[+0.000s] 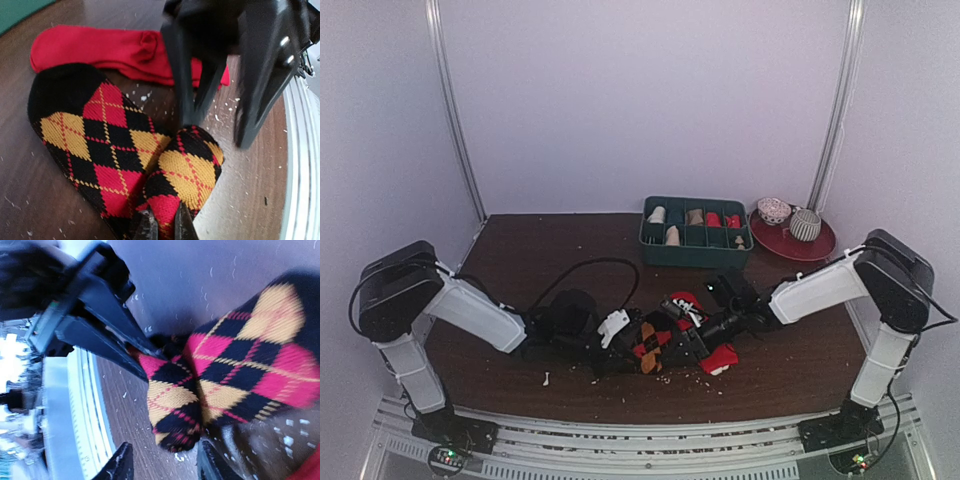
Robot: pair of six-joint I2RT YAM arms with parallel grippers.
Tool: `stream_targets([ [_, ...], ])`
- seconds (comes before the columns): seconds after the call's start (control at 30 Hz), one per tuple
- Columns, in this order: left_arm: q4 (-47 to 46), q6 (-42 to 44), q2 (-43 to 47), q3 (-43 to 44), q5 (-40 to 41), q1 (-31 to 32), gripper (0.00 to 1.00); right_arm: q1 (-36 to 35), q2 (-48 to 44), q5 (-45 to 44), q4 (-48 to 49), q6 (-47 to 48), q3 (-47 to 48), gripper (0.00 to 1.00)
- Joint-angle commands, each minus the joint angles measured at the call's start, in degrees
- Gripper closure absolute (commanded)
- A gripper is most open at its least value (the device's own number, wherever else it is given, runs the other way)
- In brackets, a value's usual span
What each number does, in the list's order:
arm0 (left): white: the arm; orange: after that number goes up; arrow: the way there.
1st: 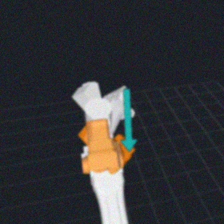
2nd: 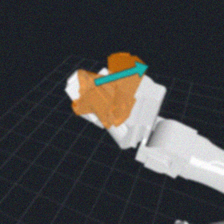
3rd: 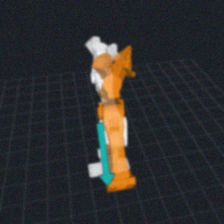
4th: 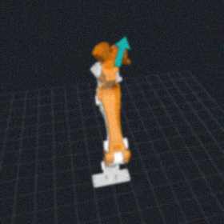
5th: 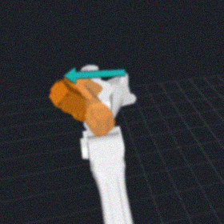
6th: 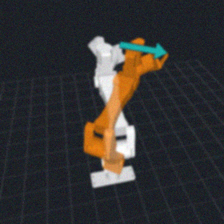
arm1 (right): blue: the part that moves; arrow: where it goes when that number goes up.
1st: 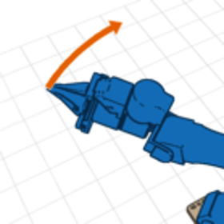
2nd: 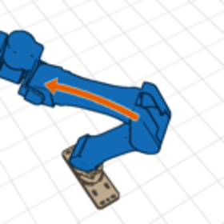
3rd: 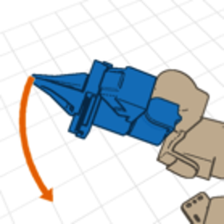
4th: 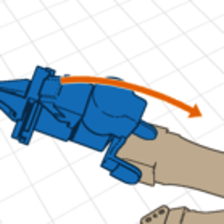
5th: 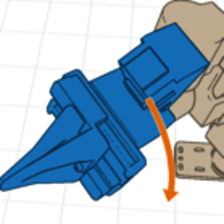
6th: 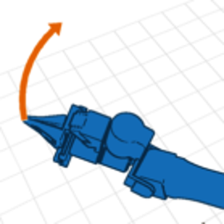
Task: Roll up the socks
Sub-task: Roll a pair of socks at the center of the board.
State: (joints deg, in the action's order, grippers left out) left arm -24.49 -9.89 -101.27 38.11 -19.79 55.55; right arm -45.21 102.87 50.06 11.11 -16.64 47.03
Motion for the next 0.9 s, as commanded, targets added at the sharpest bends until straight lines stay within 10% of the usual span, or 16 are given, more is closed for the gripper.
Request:
stream_targets([
  [0.0, 23.46, -6.93, 0.19, -0.13, -5.16, -1.40, 1.00, -3.86, -9.98, -13.74, 1.48, 6.76, -3.01, 0.54],
  [0.3, 30.93, -6.90, -2.06, 7.23, -13.27, -1.89, 1.00, -22.81, -14.45, -48.24, 3.51, 27.19, -5.40, 0.40],
  [0.87, 31.61, -5.12, -4.52, 7.51, -13.91, -2.27, 1.00, -27.56, -4.83, -54.35, 9.11, 28.86, -6.23, 0.41],
])
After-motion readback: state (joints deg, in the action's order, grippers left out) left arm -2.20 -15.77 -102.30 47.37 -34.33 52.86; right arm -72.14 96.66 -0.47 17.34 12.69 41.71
